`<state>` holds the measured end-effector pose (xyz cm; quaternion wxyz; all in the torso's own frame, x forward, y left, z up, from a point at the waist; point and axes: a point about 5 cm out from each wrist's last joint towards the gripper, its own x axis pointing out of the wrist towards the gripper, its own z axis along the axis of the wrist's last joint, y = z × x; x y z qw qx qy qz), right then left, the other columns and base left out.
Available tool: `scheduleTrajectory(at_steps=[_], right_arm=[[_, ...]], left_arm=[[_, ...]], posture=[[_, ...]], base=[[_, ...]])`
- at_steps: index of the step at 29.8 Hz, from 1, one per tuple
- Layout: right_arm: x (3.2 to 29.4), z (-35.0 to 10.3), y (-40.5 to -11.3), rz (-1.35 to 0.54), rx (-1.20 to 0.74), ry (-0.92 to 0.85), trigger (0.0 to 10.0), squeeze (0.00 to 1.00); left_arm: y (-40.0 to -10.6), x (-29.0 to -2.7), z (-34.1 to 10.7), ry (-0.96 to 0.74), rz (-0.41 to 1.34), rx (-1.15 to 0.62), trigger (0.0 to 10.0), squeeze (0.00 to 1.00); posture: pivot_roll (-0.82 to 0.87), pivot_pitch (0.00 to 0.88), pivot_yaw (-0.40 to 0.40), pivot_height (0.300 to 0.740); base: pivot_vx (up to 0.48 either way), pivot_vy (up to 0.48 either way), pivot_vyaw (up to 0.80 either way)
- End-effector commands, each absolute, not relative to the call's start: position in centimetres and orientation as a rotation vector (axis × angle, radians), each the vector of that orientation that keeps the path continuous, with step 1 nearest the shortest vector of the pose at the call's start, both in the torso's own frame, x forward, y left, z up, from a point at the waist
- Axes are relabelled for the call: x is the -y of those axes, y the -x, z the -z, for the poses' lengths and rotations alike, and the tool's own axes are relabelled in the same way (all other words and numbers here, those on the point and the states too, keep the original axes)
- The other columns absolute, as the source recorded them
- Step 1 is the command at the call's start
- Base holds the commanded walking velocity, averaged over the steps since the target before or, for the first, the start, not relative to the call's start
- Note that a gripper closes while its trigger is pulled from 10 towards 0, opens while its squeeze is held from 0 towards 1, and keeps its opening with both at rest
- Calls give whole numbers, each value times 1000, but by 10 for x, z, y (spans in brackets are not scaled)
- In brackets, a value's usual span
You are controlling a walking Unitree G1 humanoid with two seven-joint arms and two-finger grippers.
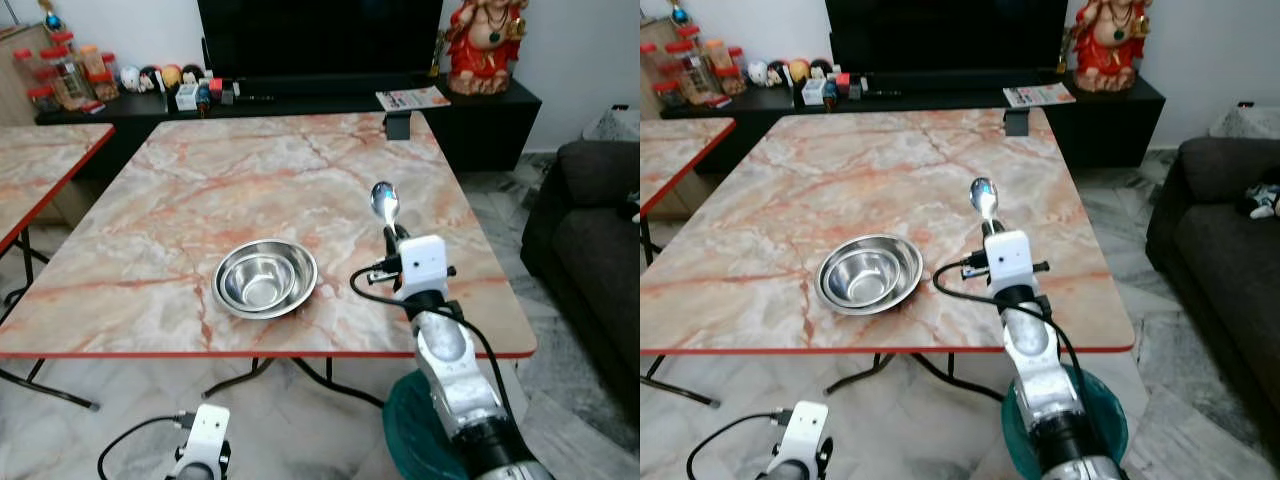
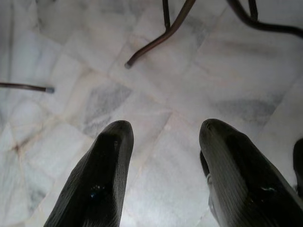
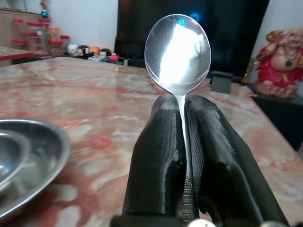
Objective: Setting the table
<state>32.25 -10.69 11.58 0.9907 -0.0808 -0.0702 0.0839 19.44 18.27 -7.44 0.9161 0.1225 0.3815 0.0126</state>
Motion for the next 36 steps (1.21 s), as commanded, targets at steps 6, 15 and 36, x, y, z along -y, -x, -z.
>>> scheduleTrajectory(at_steps=[6, 15, 36], right_arm=[[109, -123, -328, -159, 154, 160, 10000, 0], [109, -117, -328, -153, 122, 174, 10000, 0], [106, -93, -335, -117, -120, 88, 10000, 0]], left_arm=[[-197, -191, 72, -257, -53, -787, 10000, 0], [-198, -189, 72, -256, -47, -789, 10000, 0], [-197, -195, 72, -261, -62, -794, 10000, 0]], posture=[[-23, 0, 34, 740], [-24, 0, 34, 740], [-16, 2, 47, 740]], base=[[0, 0, 0], [0, 0, 0], [0, 0, 0]])
